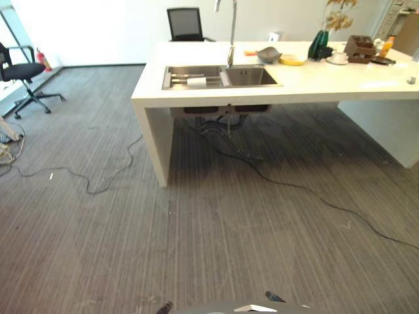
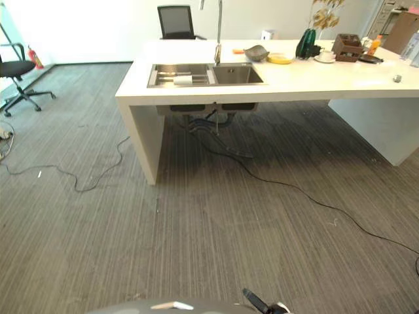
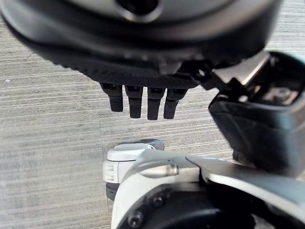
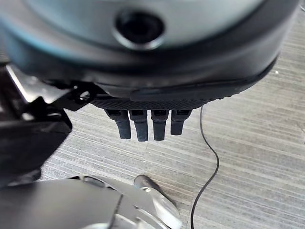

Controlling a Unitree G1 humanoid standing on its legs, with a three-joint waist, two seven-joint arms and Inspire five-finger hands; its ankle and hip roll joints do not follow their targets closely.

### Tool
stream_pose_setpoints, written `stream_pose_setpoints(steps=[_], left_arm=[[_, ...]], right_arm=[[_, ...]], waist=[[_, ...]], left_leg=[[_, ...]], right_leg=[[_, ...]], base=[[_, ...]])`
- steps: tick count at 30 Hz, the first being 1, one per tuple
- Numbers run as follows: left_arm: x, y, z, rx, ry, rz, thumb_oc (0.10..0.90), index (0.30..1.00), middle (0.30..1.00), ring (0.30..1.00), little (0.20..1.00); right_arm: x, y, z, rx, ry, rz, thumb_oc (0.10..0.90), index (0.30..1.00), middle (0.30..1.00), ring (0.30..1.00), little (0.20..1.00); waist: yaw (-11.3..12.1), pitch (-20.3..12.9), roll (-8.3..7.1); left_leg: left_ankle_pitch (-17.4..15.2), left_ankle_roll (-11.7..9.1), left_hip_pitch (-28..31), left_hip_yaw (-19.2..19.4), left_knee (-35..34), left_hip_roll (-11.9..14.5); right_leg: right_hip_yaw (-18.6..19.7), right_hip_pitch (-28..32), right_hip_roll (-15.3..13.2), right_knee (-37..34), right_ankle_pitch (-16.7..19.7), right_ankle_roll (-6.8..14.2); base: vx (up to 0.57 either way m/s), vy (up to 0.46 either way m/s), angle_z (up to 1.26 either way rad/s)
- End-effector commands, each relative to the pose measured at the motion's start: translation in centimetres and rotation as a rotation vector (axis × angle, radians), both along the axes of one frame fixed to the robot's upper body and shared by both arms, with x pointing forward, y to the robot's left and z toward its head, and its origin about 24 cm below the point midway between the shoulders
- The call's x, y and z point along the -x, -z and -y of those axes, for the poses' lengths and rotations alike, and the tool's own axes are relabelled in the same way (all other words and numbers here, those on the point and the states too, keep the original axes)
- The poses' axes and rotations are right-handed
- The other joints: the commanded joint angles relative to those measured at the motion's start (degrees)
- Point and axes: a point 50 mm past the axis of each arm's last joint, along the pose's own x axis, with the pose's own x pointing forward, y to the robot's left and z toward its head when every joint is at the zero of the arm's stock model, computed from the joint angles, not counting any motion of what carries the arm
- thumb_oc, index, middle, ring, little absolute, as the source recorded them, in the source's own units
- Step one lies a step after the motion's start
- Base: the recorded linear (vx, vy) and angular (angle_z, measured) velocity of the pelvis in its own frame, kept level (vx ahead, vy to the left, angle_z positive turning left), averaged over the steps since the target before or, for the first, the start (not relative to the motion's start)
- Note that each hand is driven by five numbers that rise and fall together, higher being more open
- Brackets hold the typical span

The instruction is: Place the dishes in the dishwasher.

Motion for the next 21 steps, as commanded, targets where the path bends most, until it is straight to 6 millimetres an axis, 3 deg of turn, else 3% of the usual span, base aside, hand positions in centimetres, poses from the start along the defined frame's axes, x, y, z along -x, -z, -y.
stream_pose_setpoints(steps=[1, 7, 14, 21], left_arm=[[-2.4, 0.1, 1.6, 0.032, 0.01, 0.055, 0.8, 0.9, 0.9, 0.9, 0.9], [-2.6, 0.1, 1.2, 0.009, 0.028, 0.057, 0.8, 0.9, 0.9, 0.9, 0.9], [-3.0, 0.0, 0.9, -0.024, 0.062, 0.067, 0.8, 0.9, 0.9, 0.9, 0.9], [-3.1, -0.1, 0.6, -0.044, 0.046, 0.077, 0.8, 0.9, 0.9, 0.9, 0.9]], right_arm=[[-3.2, -0.6, 0.6, 0.034, -0.009, 0.07, 0.8, 0.9, 0.9, 0.9, 0.9], [-3.1, -0.6, 0.7, 0.046, -0.035, 0.061, 0.8, 0.9, 0.9, 0.9, 0.9], [-4.7, -0.9, -0.2, 0.013, -0.057, 0.125, 0.8, 0.9, 0.9, 0.9, 0.9], [-4.5, -0.8, -0.3, 0.005, -0.043, 0.117, 0.8, 0.9, 0.9, 0.9, 0.9]], waist=[[0.5, 4.0, 0.08], [0.5, 3.9, 0.08], [0.6, 3.9, 0.17], [0.7, 3.9, 0.24]], left_leg=[[-0.6, -3.5, 3.0, 2.9, -3.6, 0.9], [-0.6, -3.5, 3.0, 2.8, -3.6, 1.0], [-0.5, -3.6, 3.0, 2.7, -3.6, 1.0], [-0.5, -3.6, 3.0, 2.7, -3.6, 1.0]], right_leg=[[0.1, 8.5, -3.5, -10.0, -1.7, 6.1], [0.1, 8.6, -3.4, -10.0, -1.8, 6.0], [0.0, 8.7, -3.3, -10.0, -1.9, 6.0], [-0.1, 8.8, -3.3, -10.0, -2.0, 5.9]], base=[[0.0, -0.004, 0.06], [0.0, -0.003, 0.02], [0.0, 0.0, 0.0], [0.0, 0.0, 0.0]])
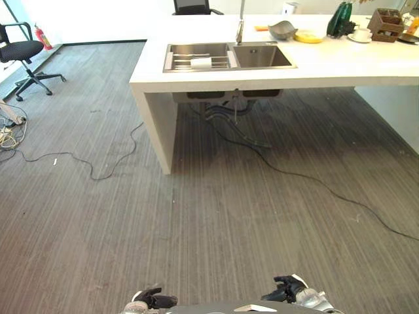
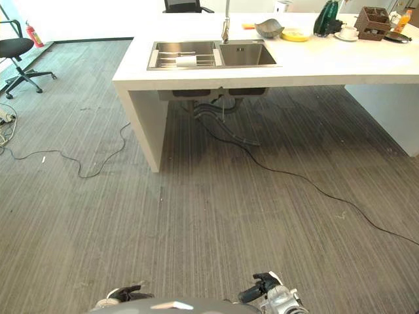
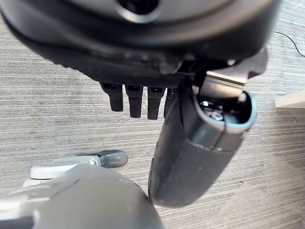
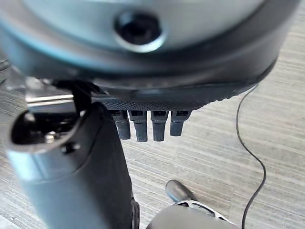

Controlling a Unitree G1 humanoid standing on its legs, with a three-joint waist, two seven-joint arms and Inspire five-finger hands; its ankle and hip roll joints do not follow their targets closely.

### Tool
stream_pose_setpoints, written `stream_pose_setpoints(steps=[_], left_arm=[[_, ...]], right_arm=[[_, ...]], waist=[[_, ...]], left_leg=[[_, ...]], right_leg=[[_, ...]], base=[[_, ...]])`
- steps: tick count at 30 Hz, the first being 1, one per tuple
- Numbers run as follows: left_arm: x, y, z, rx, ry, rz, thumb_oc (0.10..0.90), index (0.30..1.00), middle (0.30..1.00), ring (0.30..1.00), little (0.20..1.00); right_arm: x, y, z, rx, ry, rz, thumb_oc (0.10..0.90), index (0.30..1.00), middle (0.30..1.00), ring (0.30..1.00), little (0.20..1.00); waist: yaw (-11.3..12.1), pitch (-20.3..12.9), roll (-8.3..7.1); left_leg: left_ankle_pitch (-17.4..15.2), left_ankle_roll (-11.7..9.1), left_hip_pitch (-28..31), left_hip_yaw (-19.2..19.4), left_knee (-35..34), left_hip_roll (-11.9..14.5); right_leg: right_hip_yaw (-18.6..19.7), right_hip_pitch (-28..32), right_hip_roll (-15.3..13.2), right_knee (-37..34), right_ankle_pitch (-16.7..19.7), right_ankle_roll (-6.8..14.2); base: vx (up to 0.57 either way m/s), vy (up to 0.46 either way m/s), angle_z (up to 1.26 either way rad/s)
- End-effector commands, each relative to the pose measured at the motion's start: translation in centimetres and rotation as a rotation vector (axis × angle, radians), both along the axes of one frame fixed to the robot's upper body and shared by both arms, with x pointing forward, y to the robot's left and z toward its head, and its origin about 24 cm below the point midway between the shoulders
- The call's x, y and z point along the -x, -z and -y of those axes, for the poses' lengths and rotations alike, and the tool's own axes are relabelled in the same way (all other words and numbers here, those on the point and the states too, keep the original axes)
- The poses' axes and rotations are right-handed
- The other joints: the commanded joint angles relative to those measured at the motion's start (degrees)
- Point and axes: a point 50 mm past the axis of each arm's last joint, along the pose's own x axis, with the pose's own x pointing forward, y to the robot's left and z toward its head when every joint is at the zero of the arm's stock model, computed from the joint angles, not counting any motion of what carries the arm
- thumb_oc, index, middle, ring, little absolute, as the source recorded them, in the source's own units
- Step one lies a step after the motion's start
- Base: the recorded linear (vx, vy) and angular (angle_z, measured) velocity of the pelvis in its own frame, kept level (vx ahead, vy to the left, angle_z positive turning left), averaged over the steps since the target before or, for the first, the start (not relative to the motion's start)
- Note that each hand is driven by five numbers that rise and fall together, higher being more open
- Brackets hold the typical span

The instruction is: Place the dishes in the dishwasher.

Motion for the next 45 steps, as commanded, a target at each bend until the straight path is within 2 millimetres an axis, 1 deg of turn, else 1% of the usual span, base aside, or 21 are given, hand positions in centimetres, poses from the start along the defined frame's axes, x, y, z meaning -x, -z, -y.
stream_pose_setpoints(steps=[1, 9, 13, 15, 16, 21, 23, 26, 28, 29, 31, 32, 33, 34, 35, 37, 38, 40, 42, 44, 45], left_arm=[[2.4, 0.6, 1.0, 0.0, 0.03, -0.115, 0.8, 0.9, 0.9, 0.9, 0.9], [1.9, 0.4, 0.5, -0.027, -0.088, -0.074, 0.8, 0.9, 0.9, 0.9, 0.9], [1.0, 0.2, 0.4, -0.038, -0.099, -0.035, 0.8, 0.9, 0.9, 0.9, 0.9], [-0.5, 0.0, 0.2, -0.035, -0.12, 0.027, 0.8, 0.9, 0.9, 0.9, 0.9], [-0.4, 0.0, 0.3, -0.024, -0.128, 0.025, 0.8, 0.9, 0.9, 0.9, 0.9], [-1.2, -0.1, 0.6, -0.005, -0.189, 0.071, 0.8, 0.9, 0.9, 0.9, 0.9], [-2.9, -0.5, 0.4, -0.003, -0.197, 0.132, 0.8, 0.9, 0.9, 0.9, 0.9], [-3.4, -0.8, -0.2, -0.008, -0.212, 0.16, 0.8, 0.9, 0.9, 0.9, 0.9], [-3.8, -1.1, -0.8, -0.013, -0.246, 0.185, 0.8, 0.9, 0.9, 0.9, 0.9], [-4.0, -1.4, -1.9, -0.023, -0.267, 0.189, 0.8, 0.9, 0.9, 0.9, 0.9], [-3.9, -1.0, -0.4, -0.008, -0.297, 0.207, 0.8, 0.9, 0.9, 0.9, 0.9], [-3.7, -0.9, 0.1, -0.002, -0.303, 0.208, 0.8, 0.9, 0.9, 0.9, 0.9], [-3.8, -0.8, 0.5, 0.003, -0.302, 0.205, 0.8, 0.9, 0.9, 0.9, 0.9], [-3.8, -0.8, 0.5, 0.004, -0.302, 0.206, 0.8, 0.9, 0.9, 0.9, 0.9], [-3.2, -0.5, 0.9, 0.002, -0.276, 0.168, 0.8, 0.9, 0.9, 0.9, 0.9], [-2.6, -0.4, 1.0, 0.004, -0.269, 0.145, 0.8, 0.9, 0.9, 0.9, 0.9], [-1.0, 0.0, 1.3, 0.005, -0.271, 0.095, 0.8, 0.9, 0.9, 0.9, 0.9], [-0.2, 0.2, 1.4, 0.001, -0.265, 0.066, 0.8, 0.9, 0.9, 0.9, 0.9], [0.8, 0.3, 1.2, -0.014, -0.295, 0.034, 0.8, 0.9, 0.9, 0.9, 0.9], [1.4, 0.3, 0.6, -0.032, -0.325, 0.022, 0.8, 0.9, 0.9, 0.9, 0.9], [1.5, 0.3, 0.5, -0.033, -0.325, 0.021, 0.8, 0.9, 0.9, 0.9, 0.9]], right_arm=[[0.5, 0.1, 0.7, 0.031, -0.02, -0.032, 0.8, 0.9, 0.9, 0.9, 0.9], [1.9, 0.3, 1.4, 0.024, 0.151, -0.052, 0.8, 0.9, 0.9, 0.9, 0.9], [1.8, 0.2, 1.6, 0.008, 0.22, -0.038, 0.8, 0.9, 0.9, 0.9, 0.9], [2.0, 0.3, 1.5, -0.02, 0.271, -0.031, 0.8, 0.9, 0.9, 0.9, 0.9], [2.1, 0.3, 1.5, -0.024, 0.285, -0.029, 0.8, 0.9, 0.9, 0.9, 0.9], [1.3, 0.0, 2.2, -0.051, 0.417, 0.034, 0.8, 0.9, 0.9, 0.9, 0.9], [0.4, -0.3, 2.4, -0.075, 0.455, 0.066, 0.8, 0.9, 0.9, 0.9, 0.9], [0.1, -0.4, 2.2, -0.114, 0.476, 0.077, 0.8, 0.9, 0.9, 0.9, 0.9], [-1.5, -0.9, 2.4, -0.141, 0.488, 0.138, 0.8, 0.9, 0.9, 0.9, 0.9], [-2.4, -1.4, 3.0, -0.162, 0.518, 0.184, 0.8, 0.9, 0.9, 0.9, 0.9], [-3.3, -1.9, 3.3, -0.15, 0.529, 0.241, 0.8, 0.9, 0.9, 0.9, 0.9], [-3.5, -1.9, 3.4, -0.143, 0.547, 0.252, 0.8, 0.9, 0.9, 0.9, 0.9], [-4.0, -2.2, 3.6, -0.139, 0.56, 0.276, 0.8, 0.9, 0.9, 0.9, 0.9], [-4.0, -2.2, 3.6, -0.139, 0.56, 0.277, 0.8, 0.9, 0.9, 0.9, 0.9], [-4.1, -2.4, 4.3, -0.107, 0.569, 0.284, 0.8, 0.9, 0.9, 0.9, 0.9], [-3.7, -2.3, 4.3, -0.099, 0.565, 0.273, 0.8, 0.9, 0.9, 0.9, 0.9], [-3.2, -2.1, 4.3, -0.092, 0.546, 0.264, 0.8, 0.9, 0.9, 0.9, 0.9], [-2.6, -1.9, 4.1, -0.078, 0.521, 0.238, 0.8, 0.9, 0.9, 0.9, 0.9], [-2.1, -1.4, 3.7, -0.055, 0.478, 0.183, 0.8, 0.9, 0.9, 0.9, 0.9], [-1.3, -1.0, 3.3, -0.052, 0.478, 0.143, 0.8, 0.9, 0.9, 0.9, 0.9], [-1.2, -1.0, 3.2, -0.052, 0.478, 0.142, 0.8, 0.9, 0.9, 0.9, 0.9]], waist=[[0.3, -0.3, -0.6], [0.0, -0.4, -0.4], [-0.2, -0.3, -0.29], [-0.4, -0.3, -0.11], [-0.5, -0.3, -0.04], [-0.9, -0.1, 0.17], [-1.2, -0.1, 0.39], [-1.2, 0.6, 0.4], [-1.0, 2.4, -0.79], [-0.7, 2.9, -1.1], [0.6, 4.8, -1.88], [1.1, 5.3, -2.07], [1.5, 5.9, -1.98], [1.4, 5.9, -1.96], [2.2, 5.8, -1.49], [2.9, 5.4, -1.49], [3.8, 4.8, -0.1], [4.7, 3.9, -0.19], [6.4, 3.0, -0.58], [7.0, 1.5, -0.9], [7.1, 1.6, -1.05]], left_leg=[[-0.8, -3.3, -1.3, 2.5, 0.1, 1.3], [-0.7, -3.4, -1.3, 2.5, 0.1, 1.4], [-0.7, -3.5, -1.3, 2.5, 0.1, 1.5], [-0.6, -3.7, -1.4, 2.5, 0.1, 1.6], [-0.6, -3.7, -1.4, 2.5, 0.1, 1.6], [-0.6, -3.8, -1.7, 2.4, 0.1, 1.9], [-0.6, -3.9, -1.7, 2.4, 0.1, 2.2], [0.2, -3.8, -1.8, 2.3, 0.1, 2.8], [-1.5, -4.4, -7.3, 2.4, 10.1, 2.6], [-2.0, -5.1, -10.8, 2.2, 14.9, 2.4], [0.5, -6.1, -16.8, 0.5, 26.5, 2.1], [1.8, -6.5, -18.5, 0.2, 29.5, 1.8], [3.9, -6.7, -20.5, 0.9, 29.3, 2.2], [3.9, -6.7, -20.6, 0.8, 29.4, 2.2], [5.1, -6.1, -25.4, 5.6, 22.7, 3.9], [5.7, -5.6, -26.3, 6.8, 19.8, 4.2], [9.7, -6.0, -29.2, 10.8, 8.7, 6.3], [12.1, -6.0, -29.5, 12.7, 1.7, 6.8], [13.1, -6.7, -32.1, 10.8, 0.4, 8.3], [14.7, -6.6, -30.1, 10.8, 0.8, 8.7], [14.7, -6.6, -29.8, 11.0, 0.8, 8.7]], right_leg=[[0.3, 1.1, -4.5, 0.6, -6.0, 6.1], [0.1, 1.1, -4.4, 0.6, -6.2, 6.0], [0.2, 0.9, -4.3, 0.6, -6.2, 6.0], [0.2, 0.7, -4.1, 0.6, -6.2, 6.0], [0.2, 0.7, -4.1, 0.6, -6.3, 6.0], [0.4, 0.3, -3.8, 0.6, -6.3, 5.7], [0.5, 0.0, -3.4, 0.6, -6.5, 5.4], [1.0, -0.4, -2.9, 0.6, -6.7, 4.9], [1.5, -1.4, -3.5, 0.6, -6.2, 4.1], [1.5, -2.2, -3.5, 0.6, -6.2, 3.8], [1.3, -2.1, -3.9, 0.6, -6.6, 3.1], [1.1, -1.6, -4.0, 0.6, -7.1, 2.9], [0.6, -1.0, -3.8, 0.6, -7.8, 2.8], [0.6, -1.0, -3.8, 0.6, -7.8, 2.8], [-0.6, 0.8, -3.5, 0.6, -10.1, 3.1], [-0.6, 1.6, -3.2, 0.6, -10.9, 3.4], [0.1, 3.4, -1.9, 0.6, -12.9, 4.4], [1.9, 4.6, -1.9, 0.6, -14.2, 4.9], [4.9, 7.4, -1.9, 0.6, -16.2, 5.2], [7.3, 9.8, -2.0, 0.6, -16.4, 5.3], [7.4, 10.0, -2.1, 0.6, -16.5, 5.3]], base=[[0.0, 0.0, 0.0], [0.0, 0.0, 0.0], [0.0, 0.0, 0.0], [0.03, -0.035, 0.01], [0.02, -0.049, 0.0], [0.02, -0.037, -0.01], [0.03, -0.044, 0.0], [0.02, -0.072, -0.02], [-0.08, -0.132, -0.05], [-0.09, -0.153, -0.09], [-0.03, -0.173, -0.18], [0.07, -0.127, -0.06], [0.08, -0.068, 0.11], [0.26, -0.014, 0.11], [0.32, 0.013, 0.15], [0.36, 0.055, 0.36], [0.41, 0.115, 0.55], [0.44, 0.119, 0.14], [0.46, 0.123, -0.6], [0.44, 0.104, -0.75], [0.58, 0.132, -0.72]])
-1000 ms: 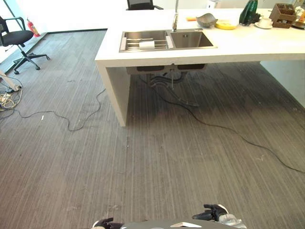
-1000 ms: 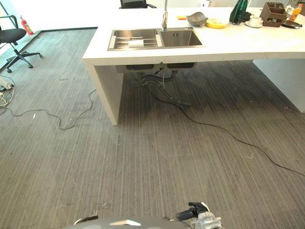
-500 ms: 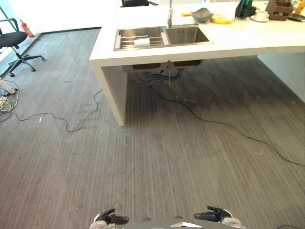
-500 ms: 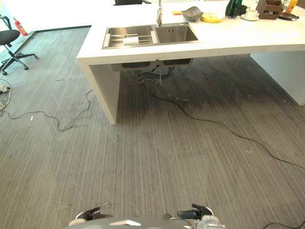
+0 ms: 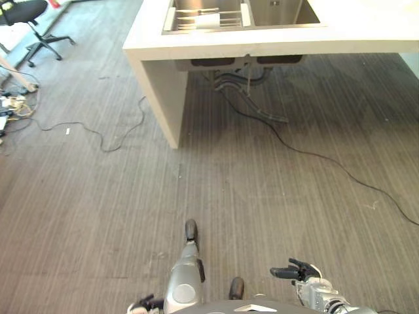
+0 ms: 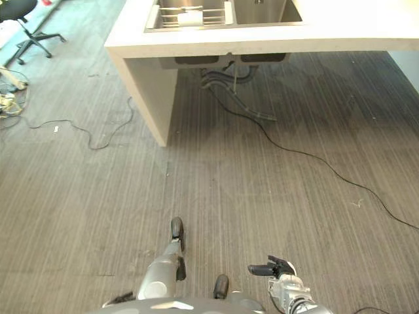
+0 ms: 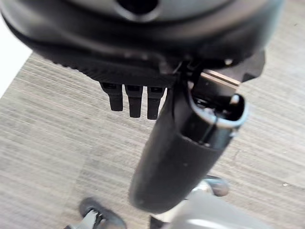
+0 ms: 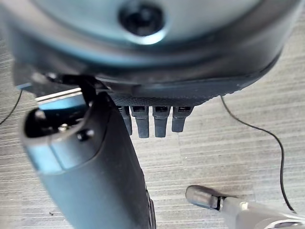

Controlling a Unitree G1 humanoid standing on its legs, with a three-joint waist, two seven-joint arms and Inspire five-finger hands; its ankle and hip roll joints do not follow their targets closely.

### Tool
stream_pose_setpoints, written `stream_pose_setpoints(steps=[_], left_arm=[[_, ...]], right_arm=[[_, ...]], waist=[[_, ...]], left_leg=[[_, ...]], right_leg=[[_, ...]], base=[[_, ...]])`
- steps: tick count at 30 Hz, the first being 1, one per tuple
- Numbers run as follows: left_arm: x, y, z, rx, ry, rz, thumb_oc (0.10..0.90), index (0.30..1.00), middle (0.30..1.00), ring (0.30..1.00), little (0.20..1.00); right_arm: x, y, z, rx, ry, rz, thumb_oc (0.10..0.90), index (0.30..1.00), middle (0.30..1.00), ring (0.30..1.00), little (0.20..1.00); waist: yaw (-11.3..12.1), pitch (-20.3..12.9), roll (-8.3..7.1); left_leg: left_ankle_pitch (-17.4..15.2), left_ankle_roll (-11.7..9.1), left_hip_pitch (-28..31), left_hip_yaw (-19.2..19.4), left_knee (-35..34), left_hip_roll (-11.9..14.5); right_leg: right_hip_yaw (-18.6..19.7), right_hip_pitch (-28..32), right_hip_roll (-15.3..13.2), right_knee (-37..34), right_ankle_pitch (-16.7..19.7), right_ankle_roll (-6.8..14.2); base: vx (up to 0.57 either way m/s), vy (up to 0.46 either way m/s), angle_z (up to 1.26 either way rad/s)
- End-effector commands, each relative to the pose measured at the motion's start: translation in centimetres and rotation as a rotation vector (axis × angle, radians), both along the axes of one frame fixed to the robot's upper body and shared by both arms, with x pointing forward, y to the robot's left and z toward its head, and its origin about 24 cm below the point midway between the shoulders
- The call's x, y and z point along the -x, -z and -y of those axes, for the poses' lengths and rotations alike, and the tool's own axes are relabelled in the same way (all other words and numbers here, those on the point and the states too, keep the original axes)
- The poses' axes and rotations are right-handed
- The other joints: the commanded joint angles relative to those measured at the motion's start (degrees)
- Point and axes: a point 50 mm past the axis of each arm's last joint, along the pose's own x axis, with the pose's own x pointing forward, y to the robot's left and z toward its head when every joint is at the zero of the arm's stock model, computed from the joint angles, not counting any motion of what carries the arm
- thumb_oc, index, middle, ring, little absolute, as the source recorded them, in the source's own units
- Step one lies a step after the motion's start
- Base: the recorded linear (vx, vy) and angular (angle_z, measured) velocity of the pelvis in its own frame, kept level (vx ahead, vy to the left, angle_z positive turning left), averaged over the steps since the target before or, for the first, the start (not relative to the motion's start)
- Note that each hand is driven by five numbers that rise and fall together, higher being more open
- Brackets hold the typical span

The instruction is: Place the dishes in the dishwasher.

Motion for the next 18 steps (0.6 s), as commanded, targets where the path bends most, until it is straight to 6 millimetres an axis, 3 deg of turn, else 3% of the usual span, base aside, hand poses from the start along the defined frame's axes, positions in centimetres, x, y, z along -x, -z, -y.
stream_pose_setpoints(steps=[1, 3, 5, 6, 7, 8, 9, 10, 11, 12, 15, 17, 18], left_arm=[[-1.7, -0.6, -1.7, -0.101, 0.048, 0.059, 0.8, 0.9, 0.9, 0.9, 0.9], [-3.7, -1.4, -3.2, -0.167, 0.021, 0.137, 0.8, 0.9, 0.9, 0.9, 0.9], [-7.4, -2.9, -4.2, -0.249, 0.027, 0.285, 0.8, 0.9, 0.9, 0.9, 0.9], [-12.2, -5.7, -5.3, -0.333, -0.028, 0.515, 0.8, 0.9, 0.9, 0.9, 0.9], [-17.8, -10.9, -5.9, -0.418, -0.043, 0.829, 0.8, 0.9, 0.9, 0.9, 0.9], [-17.8, -10.9, -5.9, -0.418, -0.044, 0.828, 0.8, 0.9, 0.9, 0.9, 0.9], [-20.1, -14.5, -5.6, -0.456, -0.057, 1.027, 0.8, 0.9, 0.9, 0.9, 0.9], [-21.7, -18.1, -5.4, -0.497, -0.038, 1.206, 0.8, 0.9, 0.9, 0.9, 0.9], [-22.9, -22.5, -5.1, -0.592, 0.095, 1.371, 0.8, 0.9, 0.9, 0.9, 0.9], [-22.9, -22.5, -5.1, -0.593, 0.095, 1.371, 0.8, 0.9, 0.9, 0.9, 0.9], [-24.2, -29.9, -3.7, -0.739, 0.289, 1.653, 0.8, 0.9, 0.9, 0.9, 0.9], [-24.2, -30.1, -3.4, -0.727, 0.296, 1.674, 0.8, 0.9, 0.9, 0.9, 0.9], [-24.0, -31.3, -2.7, -0.7, 0.3, 1.749, 0.8, 0.9, 0.9, 0.9, 0.9]], right_arm=[[1.6, 0.4, 0.0, 0.004, 0.011, -0.013, 0.8, 0.9, 0.9, 0.9, 0.9], [2.5, 0.9, -0.9, -0.025, 0.005, -0.041, 0.8, 0.9, 0.9, 0.9, 0.9], [3.1, 1.1, -1.5, -0.034, -0.008, -0.057, 0.8, 0.9, 0.9, 0.9, 0.9], [2.8, 1.0, -1.7, -0.035, 0.0, -0.033, 0.8, 0.9, 0.9, 0.9, 0.9], [1.1, 0.5, -1.9, -0.046, 0.008, 0.045, 0.8, 0.9, 0.9, 0.9, 0.9], [1.1, 0.5, -1.9, -0.046, 0.008, 0.045, 0.8, 0.9, 0.9, 0.9, 0.9], [0.4, 0.2, -1.9, -0.044, 0.016, 0.083, 0.8, 0.9, 0.9, 0.9, 0.9], [-1.6, -0.7, -2.2, -0.064, 0.016, 0.187, 0.8, 0.9, 0.9, 0.9, 0.9], [-1.8, -0.9, -1.7, -0.066, 0.048, 0.209, 0.8, 0.9, 0.9, 0.9, 0.9], [-1.8, -0.9, -1.7, -0.066, 0.047, 0.21, 0.8, 0.9, 0.9, 0.9, 0.9], [-2.7, -1.3, -1.9, -0.085, 0.001, 0.229, 0.8, 0.9, 0.9, 0.9, 0.9], [-2.6, -1.2, -2.0, -0.093, -0.009, 0.221, 0.8, 0.9, 0.9, 0.9, 0.9], [-2.1, -1.0, -1.9, -0.096, -0.002, 0.205, 0.8, 0.9, 0.9, 0.9, 0.9]], waist=[[0.6, -6.1, -2.55], [0.9, -7.0, -4.32], [0.4, -7.8, -5.52], [0.3, -7.6, -5.67], [-0.9, -6.1, -5.73], [-0.7, -6.3, -5.44], [-1.6, -5.5, -4.77], [-2.5, -4.8, -4.74], [-4.1, -3.6, -3.59], [-4.1, -3.7, -3.36], [-6.1, -2.7, -2.64], [-6.4, -2.9, -2.52], [-6.9, -3.2, -2.8]], left_leg=[[6.4, 1.4, -0.8, 1.5, 1.2, -1.0], [4.8, 2.9, 2.4, 1.7, 1.1, -3.3], [2.2, 4.7, 5.6, 1.7, 0.7, -5.9], [0.9, 5.7, 7.0, 1.6, 0.7, -6.8], [-1.7, 7.1, 10.0, 0.3, 0.7, -8.0], [-1.6, 7.1, 9.8, 0.3, 0.7, -7.6], [-2.6, 7.5, 11.4, -0.4, 0.7, -7.4], [-3.9, 7.8, 13.2, -1.1, 0.7, -7.8], [-6.0, 7.9, 16.3, -2.6, 0.7, -7.5], [-5.9, 7.8, 16.1, -2.6, 0.7, -7.2], [-8.1, 6.5, 19.4, -4.3, 0.7, -7.0], [-8.2, 5.8, 19.7, -4.7, 0.7, -6.5], [-9.3, 5.1, 20.3, -5.4, 0.7, -6.3]], right_leg=[[-0.2, 12.7, -6.8, 1.0, -10.7, 8.8], [-0.5, 12.1, -8.7, 7.5, -8.9, 10.9], [-0.5, 9.5, -10.0, 15.5, -3.3, 13.4], [-0.3, 6.2, -10.2, 22.5, 2.3, 14.9], [-0.8, 0.1, -10.4, 34.8, 9.5, 17.6], [-0.7, -0.1, -10.1, 34.6, 9.8, 17.5], [-0.7, -2.7, -9.9, 39.9, 12.0, 17.9], [-1.0, -4.5, -10.6, 42.5, 11.5, 17.8], [-3.1, -10.7, -11.5, 44.6, 7.9, 16.5], [-3.3, -10.8, -11.2, 44.4, 8.2, 16.3], [-6.5, -14.2, -13.3, 32.2, -0.2, 13.7], [-7.4, -13.6, -13.8, 27.7, -0.1, 13.2], [-6.5, -13.6, -14.7, 20.0, 0.4, 13.3]], base=[[0.54, 0.15, -0.71], [0.6, 0.208, -0.59], [0.39, 0.191, -0.28], [0.36, 0.205, 0.14], [0.25, 0.163, 0.18], [0.24, 0.143, 0.52], [0.22, 0.095, 0.58], [0.43, 0.17, 0.69], [0.34, 0.112, 0.31], [0.36, 0.082, 0.23], [0.35, -0.046, 0.22], [0.23, -0.11, 0.41], [0.39, -0.219, 0.52]])
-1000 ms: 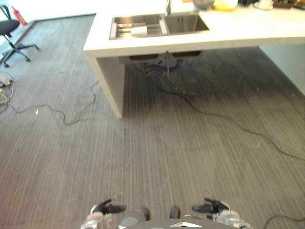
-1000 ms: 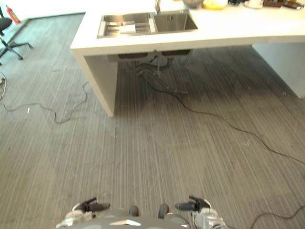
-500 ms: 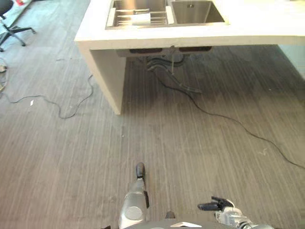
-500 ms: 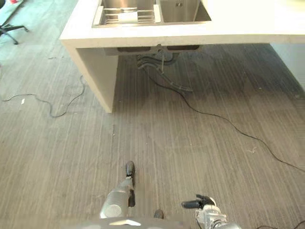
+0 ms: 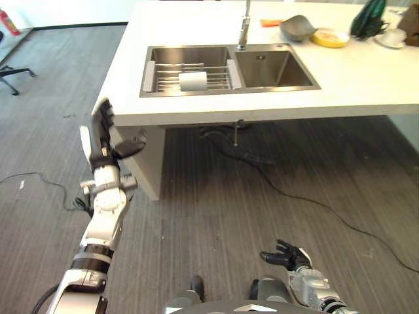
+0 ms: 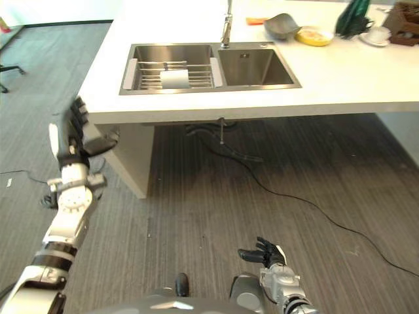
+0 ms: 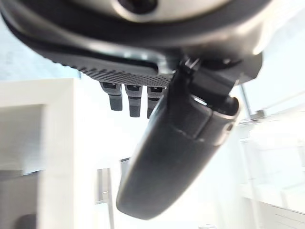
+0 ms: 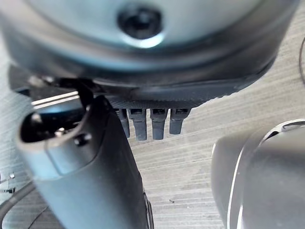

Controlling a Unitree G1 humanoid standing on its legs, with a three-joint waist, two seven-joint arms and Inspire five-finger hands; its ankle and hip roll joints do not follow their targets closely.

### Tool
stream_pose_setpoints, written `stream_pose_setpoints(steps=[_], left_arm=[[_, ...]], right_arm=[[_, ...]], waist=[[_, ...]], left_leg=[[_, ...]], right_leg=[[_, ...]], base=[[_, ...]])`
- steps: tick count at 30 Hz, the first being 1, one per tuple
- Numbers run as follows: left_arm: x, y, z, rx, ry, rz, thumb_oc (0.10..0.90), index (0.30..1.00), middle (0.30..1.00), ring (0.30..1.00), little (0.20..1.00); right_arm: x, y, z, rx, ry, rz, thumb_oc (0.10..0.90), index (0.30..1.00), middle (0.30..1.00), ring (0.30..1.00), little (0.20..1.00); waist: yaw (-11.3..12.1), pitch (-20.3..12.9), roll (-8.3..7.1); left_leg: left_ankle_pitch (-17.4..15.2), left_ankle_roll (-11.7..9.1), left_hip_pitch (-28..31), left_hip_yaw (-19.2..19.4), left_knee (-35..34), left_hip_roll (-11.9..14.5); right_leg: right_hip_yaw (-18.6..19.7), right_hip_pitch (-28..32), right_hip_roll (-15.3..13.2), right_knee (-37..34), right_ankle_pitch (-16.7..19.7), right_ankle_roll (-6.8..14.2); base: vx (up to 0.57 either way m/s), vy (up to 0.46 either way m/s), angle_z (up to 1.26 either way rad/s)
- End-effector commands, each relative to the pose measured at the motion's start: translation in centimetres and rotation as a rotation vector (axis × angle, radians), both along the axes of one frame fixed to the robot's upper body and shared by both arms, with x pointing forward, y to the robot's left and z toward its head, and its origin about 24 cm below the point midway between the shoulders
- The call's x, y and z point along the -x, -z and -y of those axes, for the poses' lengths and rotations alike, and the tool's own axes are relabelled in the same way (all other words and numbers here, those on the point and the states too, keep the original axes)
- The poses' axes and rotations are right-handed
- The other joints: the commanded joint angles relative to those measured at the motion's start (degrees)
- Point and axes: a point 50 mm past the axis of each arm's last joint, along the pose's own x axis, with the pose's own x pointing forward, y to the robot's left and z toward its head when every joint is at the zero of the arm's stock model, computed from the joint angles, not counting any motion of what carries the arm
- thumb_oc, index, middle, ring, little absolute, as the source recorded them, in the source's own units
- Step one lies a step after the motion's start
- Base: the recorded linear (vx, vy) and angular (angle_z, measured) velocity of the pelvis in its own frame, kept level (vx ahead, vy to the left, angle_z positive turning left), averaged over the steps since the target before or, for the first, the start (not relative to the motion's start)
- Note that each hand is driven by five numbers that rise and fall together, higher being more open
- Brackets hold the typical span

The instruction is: Place the dishes in the dishwasher.

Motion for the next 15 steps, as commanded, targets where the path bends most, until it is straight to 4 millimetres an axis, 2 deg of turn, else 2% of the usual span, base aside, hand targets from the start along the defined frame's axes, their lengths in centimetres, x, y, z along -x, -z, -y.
stream_pose_setpoints(steps=[1, 2, 4, 5, 12, 13, 14, 15], left_arm=[[0.6, -2.7, 2.3, -0.033, 0.134, 0.167, 0.8, 0.9, 0.9, 0.9, 0.9], [0.6, -4.1, 3.6, -0.086, 0.189, 0.22, 0.8, 0.9, 0.9, 0.9, 0.9], [0.6, -4.1, 3.7, -0.087, 0.189, 0.219, 0.8, 0.9, 0.9, 0.9, 0.9], [0.7, -4.6, 4.3, -0.153, 0.208, 0.23, 0.8, 0.9, 0.9, 0.9, 0.9], [0.7, -4.6, 4.3, -0.153, 0.208, 0.23, 0.8, 0.9, 0.9, 0.9, 0.9], [0.7, -4.6, 4.3, -0.153, 0.208, 0.23, 0.8, 0.9, 0.9, 0.9, 0.9], [-0.1, -3.1, 2.6, -0.297, 0.133, 0.078, 0.8, 0.9, 0.9, 0.9, 0.9], [-0.3, -3.3, 2.4, -0.321, 0.112, 0.078, 0.8, 0.9, 0.9, 0.9, 0.9]], right_arm=[[1.0, 0.5, -0.1, -0.03, 0.033, -0.038, 0.8, 0.9, 0.9, 0.9, 0.9], [2.1, 1.0, 0.1, -0.04, 0.056, -0.08, 0.8, 0.9, 0.9, 0.9, 0.9], [2.1, 1.0, 0.1, -0.04, 0.057, -0.081, 0.8, 0.9, 0.9, 0.9, 0.9], [3.5, 1.5, -0.1, -0.05, 0.051, -0.13, 0.8, 0.9, 0.9, 0.9, 0.9], [3.5, 1.5, -0.1, -0.05, 0.051, -0.13, 0.8, 0.9, 0.9, 0.9, 0.9], [3.5, 1.5, -0.1, -0.05, 0.051, -0.13, 0.8, 0.9, 0.9, 0.9, 0.9], [2.1, 0.8, 1.9, 0.008, -0.001, -0.128, 0.8, 0.9, 0.9, 0.9, 0.9], [1.6, 0.5, 2.3, 0.015, 0.011, -0.107, 0.8, 0.9, 0.9, 0.9, 0.9]], waist=[[-1.0, -1.8, -3.93], [-1.7, -2.7, -4.51], [-1.7, -2.7, -4.46], [-1.9, -4.0, -4.76], [-2.0, -4.0, -4.76], [-2.0, -4.0, -4.76], [-2.1, -3.7, -2.66], [-1.7, -2.5, -2.86]], left_leg=[[-3.4, -5.4, -1.8, -0.7, 0.1, 1.4], [-4.4, -6.4, -1.2, -1.8, 0.1, 1.9], [-4.5, -6.4, -1.1, -1.8, 0.1, 1.9], [-5.0, -7.1, -0.1, -2.4, 0.1, 2.3], [-5.0, -7.1, -0.1, -2.5, 0.1, 2.3], [-5.0, -7.1, -0.1, -2.5, 0.1, 2.3], [-2.4, -11.2, -3.2, -6.2, 18.8, 5.7], [-1.2, -11.3, -6.3, -7.2, 24.7, 4.9]], right_leg=[[4.5, 6.8, 1.4, -12.5, 6.7, 0.7], [7.2, 7.1, 0.8, -18.7, 9.9, 1.8], [7.0, 7.6, 0.9, -19.5, 10.2, 1.9], [6.3, 9.1, 0.2, -22.2, 11.9, 2.1], [6.2, 9.3, 0.2, -22.3, 12.0, 2.1], [6.2, 9.3, 0.2, -22.3, 12.0, 2.1], [5.4, 16.9, 4.8, -24.2, 7.7, -2.4], [5.4, 17.3, 4.7, -24.2, 7.4, -3.0]], base=[[0.57, -0.359, 0.61], [0.43, -0.27, 0.56], [0.19, -0.133, 0.66], [0.17, -0.125, 0.58], [0.02, -0.018, 0.05], [0.31, -0.654, 0.01], [0.3, -0.743, 0.11], [0.31, -0.817, 0.29]])
